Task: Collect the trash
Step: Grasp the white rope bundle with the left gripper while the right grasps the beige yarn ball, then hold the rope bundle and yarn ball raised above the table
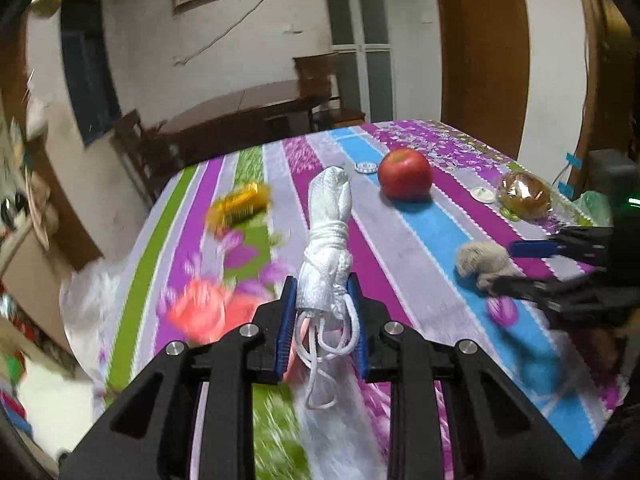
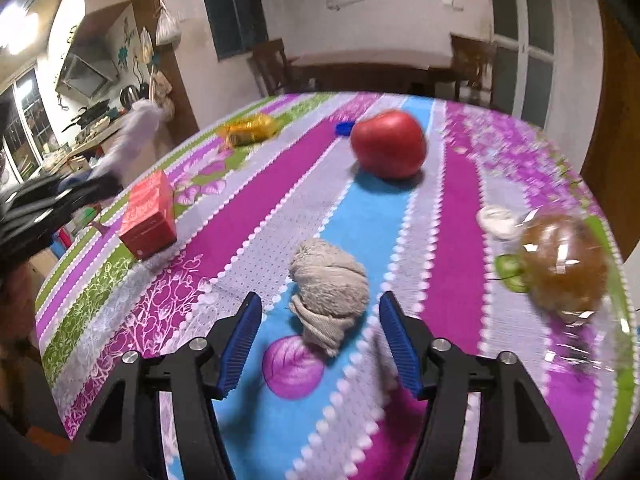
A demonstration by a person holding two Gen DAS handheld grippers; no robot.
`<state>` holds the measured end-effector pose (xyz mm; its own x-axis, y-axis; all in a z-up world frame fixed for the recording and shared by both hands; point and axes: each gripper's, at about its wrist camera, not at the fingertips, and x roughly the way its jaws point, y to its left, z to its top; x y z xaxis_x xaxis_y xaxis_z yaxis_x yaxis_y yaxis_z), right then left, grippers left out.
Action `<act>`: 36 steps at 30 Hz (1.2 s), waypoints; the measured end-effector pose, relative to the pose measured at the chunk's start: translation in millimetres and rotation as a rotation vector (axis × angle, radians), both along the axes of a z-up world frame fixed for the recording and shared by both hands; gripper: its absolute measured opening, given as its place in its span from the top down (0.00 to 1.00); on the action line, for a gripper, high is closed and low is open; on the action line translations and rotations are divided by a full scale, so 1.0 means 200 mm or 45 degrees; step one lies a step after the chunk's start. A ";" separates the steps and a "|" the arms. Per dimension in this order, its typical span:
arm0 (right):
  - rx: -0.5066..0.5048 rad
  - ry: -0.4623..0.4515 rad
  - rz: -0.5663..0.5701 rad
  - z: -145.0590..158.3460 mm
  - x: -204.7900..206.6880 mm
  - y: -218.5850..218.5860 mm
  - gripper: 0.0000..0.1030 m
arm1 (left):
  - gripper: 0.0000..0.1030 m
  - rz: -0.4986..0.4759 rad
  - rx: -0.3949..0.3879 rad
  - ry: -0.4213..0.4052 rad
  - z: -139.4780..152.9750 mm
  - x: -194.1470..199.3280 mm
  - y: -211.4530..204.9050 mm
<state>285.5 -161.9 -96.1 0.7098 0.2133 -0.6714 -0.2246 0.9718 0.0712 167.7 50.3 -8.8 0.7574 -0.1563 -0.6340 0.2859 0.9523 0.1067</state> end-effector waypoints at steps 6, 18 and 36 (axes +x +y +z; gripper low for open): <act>0.078 0.043 -0.013 -0.02 0.02 -0.03 0.71 | 0.77 0.093 0.022 -0.064 0.00 -0.10 -0.04; 0.051 -0.270 -0.251 0.18 -0.61 -0.17 0.72 | 0.77 0.016 -0.109 0.048 -0.10 -0.13 -0.29; 0.041 -0.450 -0.490 0.21 -1.01 -0.35 0.72 | 0.77 0.112 -0.091 -0.009 -0.09 -0.15 -0.66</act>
